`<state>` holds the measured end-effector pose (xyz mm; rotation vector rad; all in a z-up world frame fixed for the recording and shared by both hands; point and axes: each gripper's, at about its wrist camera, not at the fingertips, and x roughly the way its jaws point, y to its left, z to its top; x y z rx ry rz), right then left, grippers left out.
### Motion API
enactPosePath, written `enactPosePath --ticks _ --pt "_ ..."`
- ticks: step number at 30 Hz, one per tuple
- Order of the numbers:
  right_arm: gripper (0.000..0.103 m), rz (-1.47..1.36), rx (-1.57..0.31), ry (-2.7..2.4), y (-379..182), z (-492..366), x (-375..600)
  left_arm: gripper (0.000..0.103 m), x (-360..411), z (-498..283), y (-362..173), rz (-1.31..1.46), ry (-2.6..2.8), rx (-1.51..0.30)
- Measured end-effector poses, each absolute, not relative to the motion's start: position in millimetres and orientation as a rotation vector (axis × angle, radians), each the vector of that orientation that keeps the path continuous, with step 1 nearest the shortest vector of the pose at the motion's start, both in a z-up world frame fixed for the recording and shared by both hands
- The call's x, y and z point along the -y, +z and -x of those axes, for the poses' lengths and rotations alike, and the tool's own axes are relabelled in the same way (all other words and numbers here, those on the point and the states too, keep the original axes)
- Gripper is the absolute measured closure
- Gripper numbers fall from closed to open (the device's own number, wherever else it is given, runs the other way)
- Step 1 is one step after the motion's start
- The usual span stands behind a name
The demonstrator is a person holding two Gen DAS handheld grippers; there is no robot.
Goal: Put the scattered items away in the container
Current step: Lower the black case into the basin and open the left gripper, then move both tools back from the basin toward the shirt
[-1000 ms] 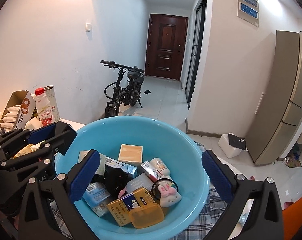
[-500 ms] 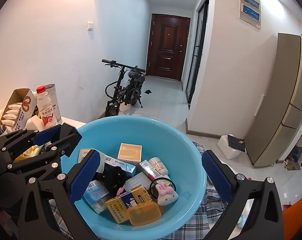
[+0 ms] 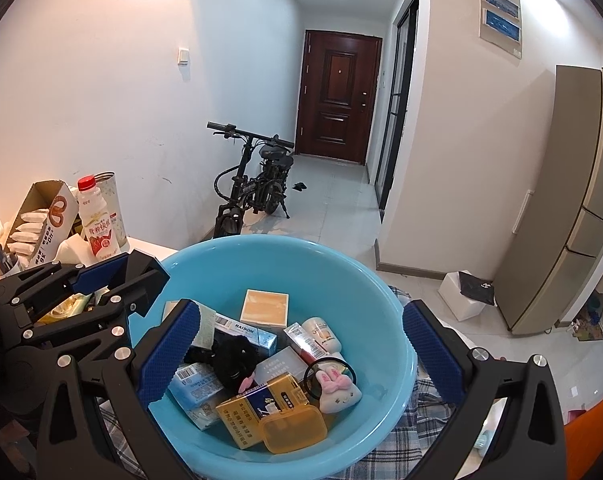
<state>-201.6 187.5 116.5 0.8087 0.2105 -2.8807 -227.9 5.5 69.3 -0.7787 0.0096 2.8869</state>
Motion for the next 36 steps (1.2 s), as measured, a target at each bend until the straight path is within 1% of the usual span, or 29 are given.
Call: enactPosePath --ticks 10,12,13,14,17,19,23,36 --pt "0.000 -0.807 -0.217 -2.885 116 202 -187 0.072 -7 227 70 0.772 2.880 -0.008" --pt "0.000 -0.804 -0.217 -2.887 116 202 -187 0.053 -5 228 70 0.770 2.885 -0.002" --pt "0.000 -0.804 -0.216 -2.893 116 202 -188 0.022 -2 230 69 0.781 2.906 0.002" --pt "0.000 -0.802 -0.210 -2.897 117 201 -189 0.001 2 233 68 0.794 2.935 0.014" --pt "0.000 -0.797 -0.184 -2.891 119 201 -192 0.001 12 237 68 0.797 2.937 0.079" --pt "0.000 -0.793 -0.204 -2.897 119 200 -189 0.001 13 238 68 0.803 2.919 0.088" --pt "0.000 -0.796 -0.214 -2.889 117 200 -185 0.001 9 238 67 0.794 2.965 0.014" --pt "0.000 -0.792 -0.211 -2.893 117 199 -183 0.001 8 234 66 0.809 2.934 0.015"
